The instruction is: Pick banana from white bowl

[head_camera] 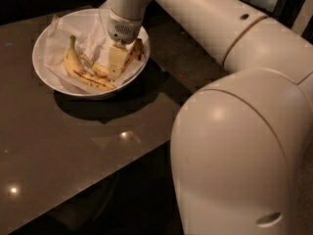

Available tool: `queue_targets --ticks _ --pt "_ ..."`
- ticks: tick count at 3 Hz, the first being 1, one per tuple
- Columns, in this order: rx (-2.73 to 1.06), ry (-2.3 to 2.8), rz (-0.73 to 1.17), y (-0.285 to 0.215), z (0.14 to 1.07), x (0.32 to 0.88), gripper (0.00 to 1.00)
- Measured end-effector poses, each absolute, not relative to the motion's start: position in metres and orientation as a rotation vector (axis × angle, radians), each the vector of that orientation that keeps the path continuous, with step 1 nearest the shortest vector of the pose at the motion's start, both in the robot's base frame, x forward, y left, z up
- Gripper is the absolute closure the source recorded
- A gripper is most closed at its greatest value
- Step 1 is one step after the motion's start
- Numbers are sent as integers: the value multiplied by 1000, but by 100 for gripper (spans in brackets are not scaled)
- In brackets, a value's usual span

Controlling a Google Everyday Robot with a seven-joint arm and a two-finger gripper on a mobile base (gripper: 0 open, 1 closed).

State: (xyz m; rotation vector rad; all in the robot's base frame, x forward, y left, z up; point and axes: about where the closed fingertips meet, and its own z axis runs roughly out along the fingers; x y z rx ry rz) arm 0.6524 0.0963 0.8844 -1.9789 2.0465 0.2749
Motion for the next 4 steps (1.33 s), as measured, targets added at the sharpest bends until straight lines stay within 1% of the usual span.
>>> queue_targets --ticks 1,2,3,4 --pt "-1975 2048 279 96 885 653 38" --pt "-1976 2048 288 97 885 654 35" --pt "-1982 2056 297 99 883 656 44" --pt "-2013 2066 295 105 875 657 50"
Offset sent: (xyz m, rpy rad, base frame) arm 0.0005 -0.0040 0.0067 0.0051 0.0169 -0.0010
